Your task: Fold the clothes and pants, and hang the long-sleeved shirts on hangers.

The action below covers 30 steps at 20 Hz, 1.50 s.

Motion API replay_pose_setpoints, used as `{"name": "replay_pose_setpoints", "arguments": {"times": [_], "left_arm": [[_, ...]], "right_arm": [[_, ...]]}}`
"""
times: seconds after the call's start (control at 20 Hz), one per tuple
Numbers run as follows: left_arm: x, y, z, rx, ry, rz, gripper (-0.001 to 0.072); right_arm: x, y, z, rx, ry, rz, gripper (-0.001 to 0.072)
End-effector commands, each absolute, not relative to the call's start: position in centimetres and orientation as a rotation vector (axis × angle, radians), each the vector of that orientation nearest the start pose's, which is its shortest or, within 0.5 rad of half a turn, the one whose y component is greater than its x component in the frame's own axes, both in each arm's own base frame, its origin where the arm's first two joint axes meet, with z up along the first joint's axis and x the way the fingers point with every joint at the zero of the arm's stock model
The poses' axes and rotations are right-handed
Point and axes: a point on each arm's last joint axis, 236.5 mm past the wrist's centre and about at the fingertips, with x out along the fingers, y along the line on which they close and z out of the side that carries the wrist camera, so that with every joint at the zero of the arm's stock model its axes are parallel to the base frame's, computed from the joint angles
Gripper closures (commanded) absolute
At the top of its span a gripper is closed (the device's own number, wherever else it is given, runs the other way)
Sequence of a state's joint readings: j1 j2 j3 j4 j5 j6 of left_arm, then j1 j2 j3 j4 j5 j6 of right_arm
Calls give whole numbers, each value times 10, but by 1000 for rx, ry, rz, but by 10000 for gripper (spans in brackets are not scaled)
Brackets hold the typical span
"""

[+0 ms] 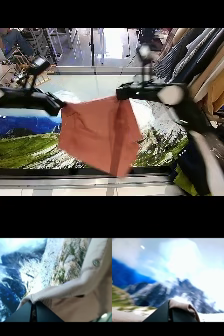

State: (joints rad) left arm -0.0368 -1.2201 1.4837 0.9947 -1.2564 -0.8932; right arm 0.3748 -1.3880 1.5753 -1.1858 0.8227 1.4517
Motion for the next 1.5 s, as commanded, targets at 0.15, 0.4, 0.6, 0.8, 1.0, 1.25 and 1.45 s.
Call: {"name": "replay_pose_setpoints", "arguments": {"times": [0.15,0.4,0.6,0.8,1.0,1.25,1.45], "left_arm": [[573,-33,46,-477,768,-554,51],[506,47,-2,-532,1213,-328,110],[431,31,-35,-563,1541,-334,120],[422,-15,-55,-588,1572,-415,116],[431,-36,-67,-560,1547,-417,113],[433,-43,-82,-574,1566,-399,115],[439,-44,-94,-586,1562,-377,178]], "right_arm": [[616,196,64,492,636,316,32],[518,153,30,389,1113,398,147],[404,166,-9,466,1355,456,145],[298,233,-30,740,1444,622,144],[275,266,-68,760,1445,575,142],[290,277,-95,836,1430,471,145],[298,285,-103,837,1413,459,223]]}}
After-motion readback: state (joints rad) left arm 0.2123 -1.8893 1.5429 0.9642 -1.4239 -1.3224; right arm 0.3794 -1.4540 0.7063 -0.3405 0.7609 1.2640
